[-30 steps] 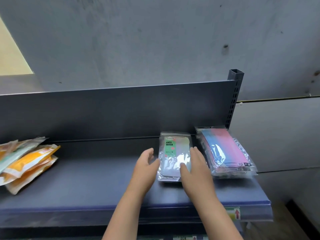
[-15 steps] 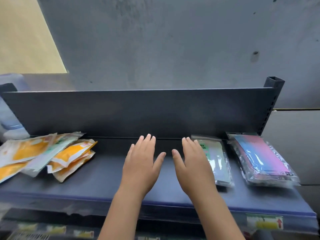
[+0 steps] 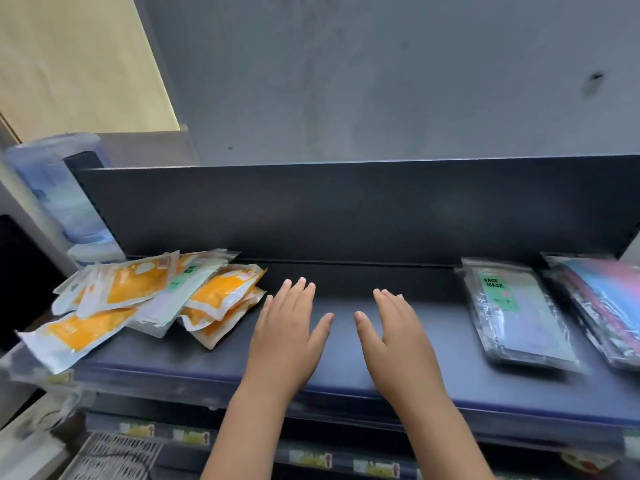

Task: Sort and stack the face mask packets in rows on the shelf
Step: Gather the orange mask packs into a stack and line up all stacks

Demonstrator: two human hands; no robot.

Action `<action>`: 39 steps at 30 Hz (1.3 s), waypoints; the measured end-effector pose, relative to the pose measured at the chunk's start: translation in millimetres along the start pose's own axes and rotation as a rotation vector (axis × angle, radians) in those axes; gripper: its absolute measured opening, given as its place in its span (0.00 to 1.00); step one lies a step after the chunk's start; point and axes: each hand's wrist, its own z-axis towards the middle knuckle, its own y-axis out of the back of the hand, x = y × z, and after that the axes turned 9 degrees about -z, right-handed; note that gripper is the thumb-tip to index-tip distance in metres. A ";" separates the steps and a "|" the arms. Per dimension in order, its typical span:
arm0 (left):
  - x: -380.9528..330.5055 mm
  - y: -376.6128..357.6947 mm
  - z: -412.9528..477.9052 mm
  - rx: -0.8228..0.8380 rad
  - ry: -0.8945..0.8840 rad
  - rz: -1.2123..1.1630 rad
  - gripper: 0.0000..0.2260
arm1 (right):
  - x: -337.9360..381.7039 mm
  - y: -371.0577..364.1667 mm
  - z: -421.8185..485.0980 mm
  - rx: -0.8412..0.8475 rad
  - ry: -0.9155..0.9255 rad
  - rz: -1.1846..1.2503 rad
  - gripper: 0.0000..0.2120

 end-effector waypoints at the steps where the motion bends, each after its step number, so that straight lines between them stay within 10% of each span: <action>1: 5.6 1.8 2.8 -0.006 0.006 -0.014 0.30 | 3.7 -3.9 4.5 0.005 0.008 0.003 0.30; 24: 285.4 158.6 42.9 -0.123 0.155 -0.130 0.25 | 237.8 -162.3 39.0 -0.151 0.106 0.188 0.17; 39: 393.4 188.0 59.4 -0.103 0.424 -0.333 0.26 | 310.1 -239.8 42.0 -0.058 -0.147 -0.162 0.33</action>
